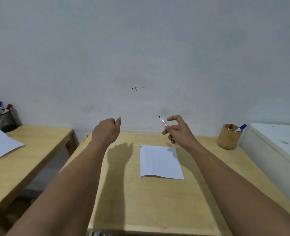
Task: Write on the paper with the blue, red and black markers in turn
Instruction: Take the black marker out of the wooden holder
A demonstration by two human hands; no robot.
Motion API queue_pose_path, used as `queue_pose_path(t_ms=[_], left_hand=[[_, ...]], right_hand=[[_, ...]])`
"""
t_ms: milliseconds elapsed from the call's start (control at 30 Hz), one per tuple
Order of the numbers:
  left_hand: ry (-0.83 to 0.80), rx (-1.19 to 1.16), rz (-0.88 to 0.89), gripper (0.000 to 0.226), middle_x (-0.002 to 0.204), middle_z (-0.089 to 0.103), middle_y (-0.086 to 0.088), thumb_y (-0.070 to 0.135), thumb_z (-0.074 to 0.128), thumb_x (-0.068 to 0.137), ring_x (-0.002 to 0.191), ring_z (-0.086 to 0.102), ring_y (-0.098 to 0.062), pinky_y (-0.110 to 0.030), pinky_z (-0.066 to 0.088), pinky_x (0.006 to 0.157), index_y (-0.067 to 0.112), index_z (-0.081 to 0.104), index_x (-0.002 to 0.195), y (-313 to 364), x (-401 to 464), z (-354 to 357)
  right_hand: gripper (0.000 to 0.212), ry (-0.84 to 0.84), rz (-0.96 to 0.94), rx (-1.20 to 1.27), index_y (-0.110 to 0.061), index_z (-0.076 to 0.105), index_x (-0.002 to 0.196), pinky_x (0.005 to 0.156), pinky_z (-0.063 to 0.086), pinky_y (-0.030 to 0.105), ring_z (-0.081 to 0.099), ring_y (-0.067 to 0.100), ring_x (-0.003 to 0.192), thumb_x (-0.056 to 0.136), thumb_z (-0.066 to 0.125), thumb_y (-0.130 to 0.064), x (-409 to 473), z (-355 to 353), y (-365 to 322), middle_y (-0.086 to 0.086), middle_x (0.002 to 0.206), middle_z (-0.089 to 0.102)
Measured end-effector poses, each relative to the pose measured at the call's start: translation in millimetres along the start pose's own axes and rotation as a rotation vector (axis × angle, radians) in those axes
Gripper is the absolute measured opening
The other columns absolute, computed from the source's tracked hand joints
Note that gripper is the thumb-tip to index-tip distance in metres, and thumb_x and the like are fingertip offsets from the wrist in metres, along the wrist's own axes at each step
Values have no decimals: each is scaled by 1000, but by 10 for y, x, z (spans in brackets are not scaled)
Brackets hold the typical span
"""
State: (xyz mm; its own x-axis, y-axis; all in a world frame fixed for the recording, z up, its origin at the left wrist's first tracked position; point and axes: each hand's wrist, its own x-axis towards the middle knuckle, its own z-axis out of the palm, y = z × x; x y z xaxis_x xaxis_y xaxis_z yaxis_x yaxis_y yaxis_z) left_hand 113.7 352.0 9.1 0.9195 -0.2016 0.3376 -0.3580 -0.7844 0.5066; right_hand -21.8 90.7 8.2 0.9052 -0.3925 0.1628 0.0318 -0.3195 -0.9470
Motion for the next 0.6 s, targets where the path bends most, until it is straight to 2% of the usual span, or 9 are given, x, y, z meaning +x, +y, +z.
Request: queue_pose_path(t_ms=[133,233,300,367,467,533,600], left_hand=[[-131,237,144,41,81,57,-3,50,29,107,79,58,-33,-37,37,62,14,43,94,-181,-57,564],[-191,365,221,38,97,64,-5,50,33,105,91,65,-33,-39,42,72,16,48,106,-281,-125,855],[-213,397,231,39,102,66,-6,51,35,103,94,65,-33,-40,42,78,16,51,106,-352,-151,986],[-213,398,226,42,103,67,-6,55,37,101,94,64,-33,-41,41,79,16,52,106,-396,-163,1043],[-198,275,106,55,103,62,-3,69,42,95,93,63,-32,-43,49,82,17,52,108,-386,-212,992],[-99,172,60,56,106,60,-3,70,44,94,94,62,-31,-44,52,79,18,53,113,-375,-312,912],[17,145,165,49,104,62,-1,64,44,96,92,61,-29,-42,49,74,20,57,110,-377,-479,852]], right_hand=[[16,91,186,396,-16,69,106,54,49,28,58,20,56,109,54,-10,151,18,229,16,97,72],[29,149,287,675,-13,78,110,57,53,30,68,23,61,104,50,-10,251,43,325,15,96,79],[29,149,292,790,-12,77,114,60,54,30,72,23,67,102,52,-4,288,53,378,14,96,81],[23,121,240,767,-12,74,116,59,54,27,73,20,69,99,65,-1,287,65,434,11,97,81],[7,151,214,647,-15,73,106,50,45,24,64,14,56,101,73,-19,251,96,441,7,81,74],[23,208,233,606,-16,72,95,48,37,23,56,12,48,104,67,-36,252,115,387,2,66,66],[30,245,238,574,-18,74,94,48,34,23,52,11,45,107,59,-40,239,126,320,2,61,64]])
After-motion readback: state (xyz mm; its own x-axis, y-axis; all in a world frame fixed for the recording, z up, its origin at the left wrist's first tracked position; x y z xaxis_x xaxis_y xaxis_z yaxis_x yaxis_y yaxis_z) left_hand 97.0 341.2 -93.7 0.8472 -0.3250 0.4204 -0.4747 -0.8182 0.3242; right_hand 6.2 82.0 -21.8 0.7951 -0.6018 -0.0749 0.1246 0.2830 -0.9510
